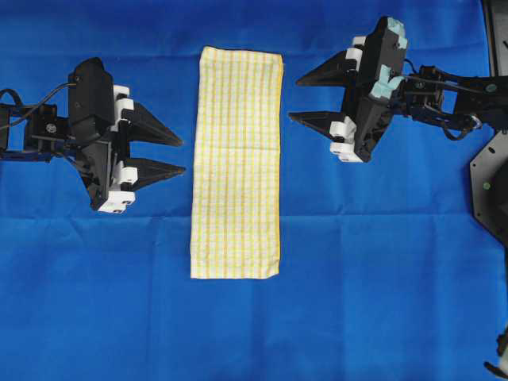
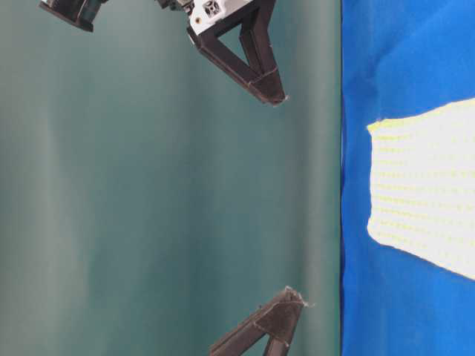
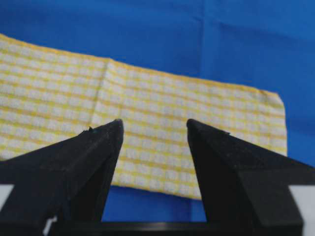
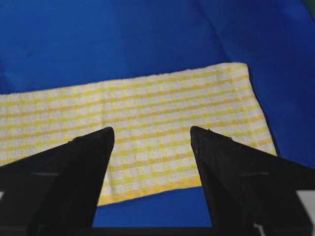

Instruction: Fold the yellow towel.

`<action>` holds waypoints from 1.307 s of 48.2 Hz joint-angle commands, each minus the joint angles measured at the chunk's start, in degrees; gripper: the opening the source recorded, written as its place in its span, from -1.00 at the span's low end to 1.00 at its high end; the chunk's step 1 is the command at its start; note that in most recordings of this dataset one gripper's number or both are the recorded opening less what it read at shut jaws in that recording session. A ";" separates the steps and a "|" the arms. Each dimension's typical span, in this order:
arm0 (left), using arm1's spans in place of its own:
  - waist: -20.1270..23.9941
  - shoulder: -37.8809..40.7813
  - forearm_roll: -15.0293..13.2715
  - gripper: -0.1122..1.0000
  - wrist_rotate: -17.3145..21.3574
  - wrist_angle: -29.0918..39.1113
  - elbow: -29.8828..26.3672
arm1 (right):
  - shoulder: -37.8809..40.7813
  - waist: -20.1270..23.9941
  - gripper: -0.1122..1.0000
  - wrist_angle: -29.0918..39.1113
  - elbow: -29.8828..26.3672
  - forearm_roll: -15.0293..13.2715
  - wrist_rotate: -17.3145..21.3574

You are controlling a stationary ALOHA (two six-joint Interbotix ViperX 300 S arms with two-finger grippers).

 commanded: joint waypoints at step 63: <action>28.48 35.77 0.18 0.39 2.29 -13.18 -14.68 | 30.94 -15.12 0.43 0.53 -16.00 10.72 0.44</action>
